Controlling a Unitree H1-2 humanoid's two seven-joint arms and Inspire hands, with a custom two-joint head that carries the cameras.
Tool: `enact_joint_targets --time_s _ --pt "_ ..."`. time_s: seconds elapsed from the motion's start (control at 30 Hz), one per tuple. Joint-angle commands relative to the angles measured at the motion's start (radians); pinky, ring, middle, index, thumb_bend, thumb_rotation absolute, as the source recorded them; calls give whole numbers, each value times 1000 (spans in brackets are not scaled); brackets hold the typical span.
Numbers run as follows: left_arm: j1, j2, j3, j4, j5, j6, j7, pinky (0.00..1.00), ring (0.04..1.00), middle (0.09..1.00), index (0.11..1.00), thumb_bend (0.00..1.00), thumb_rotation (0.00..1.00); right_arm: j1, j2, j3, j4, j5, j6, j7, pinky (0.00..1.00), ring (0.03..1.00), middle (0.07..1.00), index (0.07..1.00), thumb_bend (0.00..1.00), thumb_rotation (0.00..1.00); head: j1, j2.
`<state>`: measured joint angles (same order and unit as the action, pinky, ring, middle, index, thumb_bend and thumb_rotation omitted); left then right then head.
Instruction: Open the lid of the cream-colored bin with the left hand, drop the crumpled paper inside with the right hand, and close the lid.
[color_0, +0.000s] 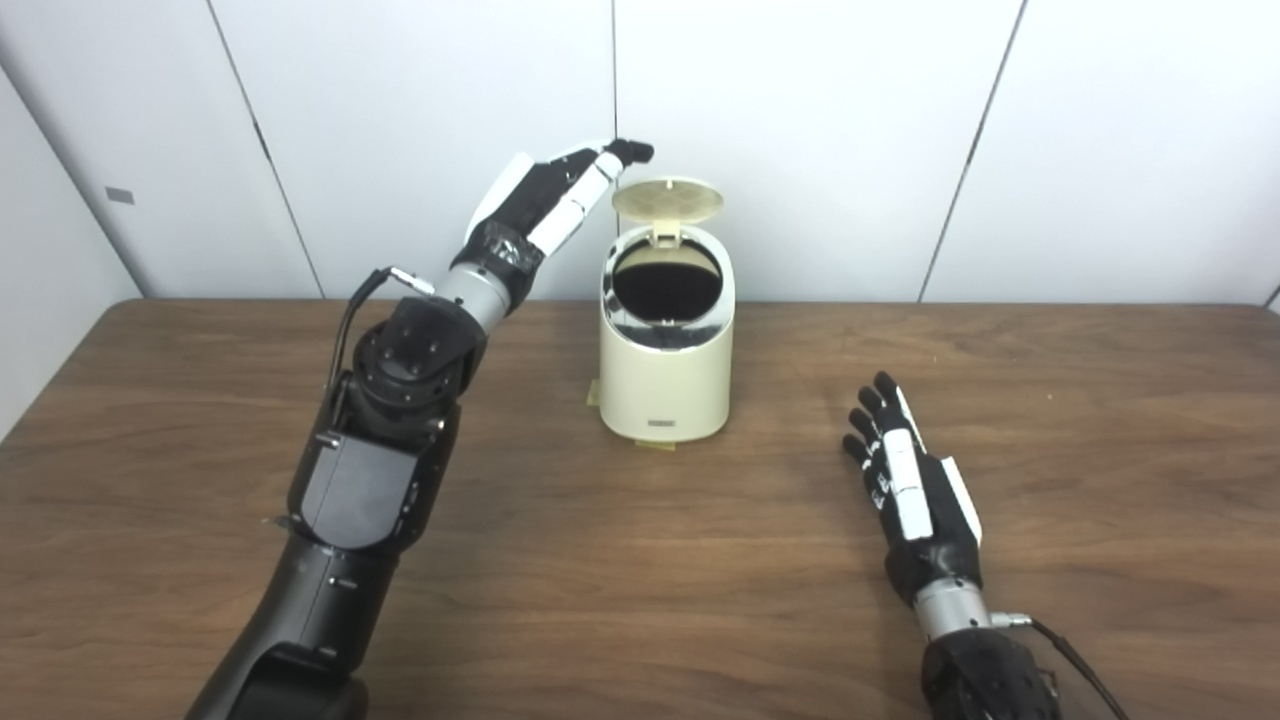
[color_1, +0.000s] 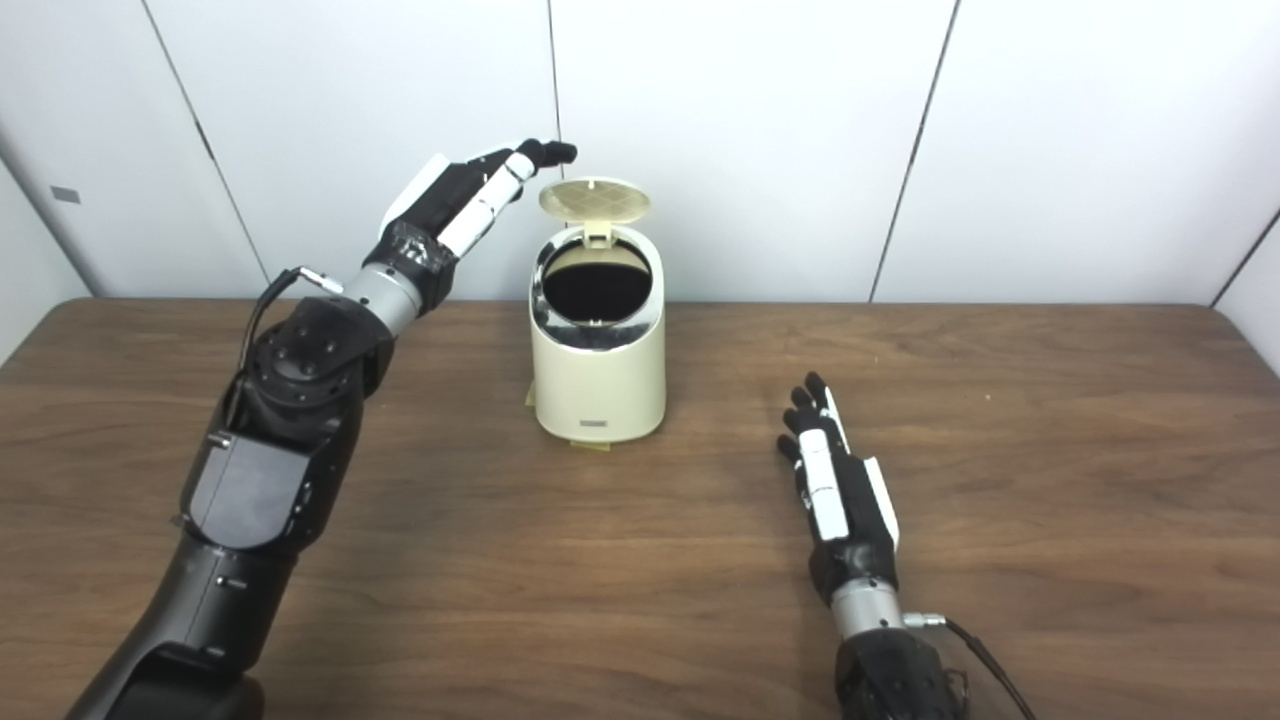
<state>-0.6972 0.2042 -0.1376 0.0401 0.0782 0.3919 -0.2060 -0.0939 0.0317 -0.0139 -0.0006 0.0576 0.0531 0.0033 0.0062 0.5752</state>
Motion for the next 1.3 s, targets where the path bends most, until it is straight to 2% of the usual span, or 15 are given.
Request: enact_joint_targets --time_s 0.0,0.2,0.3,0.4,0.57,0.7,0.8,0.97,1.17,1.27 --pt "-73 19 -15 -28 35 -39 -3 980 971 912 854 401 916 -10 6 2 5 16 8 9 919 956 967 997 510 824 -2 2" --pt "-78 66 -116 -63 203 -70 -9 931 945 894 805 360 997 -13 5 -8 2 19 33 -2 917 955 958 1000 510 855 -2 8" --pt "-65 68 -130 -80 238 -63 -4 941 962 921 760 397 967 -14 -3 -2 1 7 55 0 910 964 972 1000 495 886 -4 9" --pt "-51 75 -147 -74 299 -101 16 885 951 921 722 415 920 -13 -6 2 16 -2 51 0 912 975 980 1000 537 913 -6 11" --pt "-59 105 -193 -34 405 -180 21 853 968 930 691 466 935 -15 -5 0 17 -11 48 -8 909 963 970 1000 553 922 -13 16" --pt "-61 118 -211 -31 479 -207 13 846 966 925 683 509 972 -13 -12 0 6 -21 48 -10 892 960 966 1000 547 929 -10 17" --pt "-55 131 -228 -40 544 -231 18 822 947 908 677 506 963 -10 -17 -1 4 -23 44 -8 878 961 965 1000 555 924 -13 19" --pt "-45 145 -247 -49 632 -258 9 826 951 902 686 514 979 -8 -25 6 -7 -43 48 -11 876 958 961 1000 571 935 -13 25" --pt "-27 157 -260 -61 704 -280 -13 913 968 909 700 521 985 -6 -47 14 -34 -100 80 -19 832 914 930 1000 574 965 -20 32" --pt "-16 157 -257 -62 722 -292 -23 925 976 916 705 509 971 0 -49 7 -52 -66 91 0 877 931 940 1000 563 952 -25 38"
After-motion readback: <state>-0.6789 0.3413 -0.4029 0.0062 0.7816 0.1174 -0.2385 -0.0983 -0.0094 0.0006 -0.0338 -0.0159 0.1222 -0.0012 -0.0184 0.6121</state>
